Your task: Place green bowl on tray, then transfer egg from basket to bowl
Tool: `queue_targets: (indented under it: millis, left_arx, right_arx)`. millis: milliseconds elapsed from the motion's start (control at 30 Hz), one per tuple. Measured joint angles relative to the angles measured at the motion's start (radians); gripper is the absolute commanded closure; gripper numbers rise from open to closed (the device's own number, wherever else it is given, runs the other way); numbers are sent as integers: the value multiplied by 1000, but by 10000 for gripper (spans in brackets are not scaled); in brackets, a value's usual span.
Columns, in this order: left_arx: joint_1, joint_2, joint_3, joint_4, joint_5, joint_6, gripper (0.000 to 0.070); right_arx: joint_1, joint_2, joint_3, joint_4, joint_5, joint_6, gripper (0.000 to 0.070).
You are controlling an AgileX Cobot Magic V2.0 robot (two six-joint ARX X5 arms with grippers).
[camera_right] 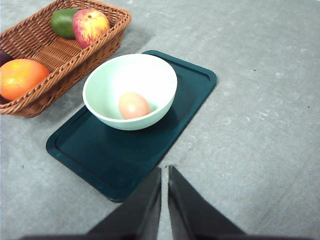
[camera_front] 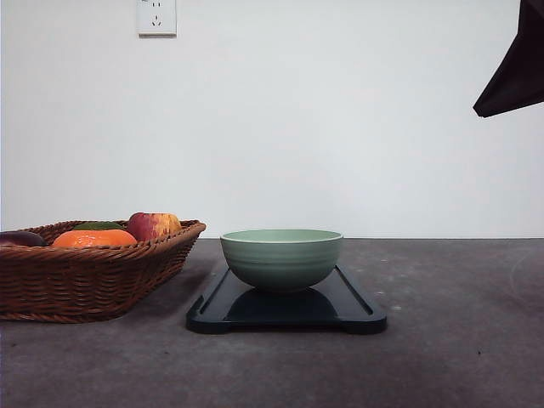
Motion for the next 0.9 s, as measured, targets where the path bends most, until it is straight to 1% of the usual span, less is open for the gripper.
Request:
queue_targets:
  millis: [500,533,600,667,733,900]
  left_arx:
    - [0,0,0,0,0,0,692]
    - [0,0,0,0,0,0,692]
    - [0,0,0,0,0,0,692]
    - [0,0,0,0,0,0,692]
    - [0,0,0,0,0,0,692]
    - [0,0,0,0,0,0,692]
  right_arx:
    - [0,-2,0,0,1,0,685]
    - [0,-5,0,0,4,-7,685]
    - [-4,-23,-3,3,30,-46,685]
    - [-15,-57,-26,33,61,-80,685]
    - [-39,-116,-85,97,101,-98,685]
    - [-111,-317,-323,304,182,-93,685]
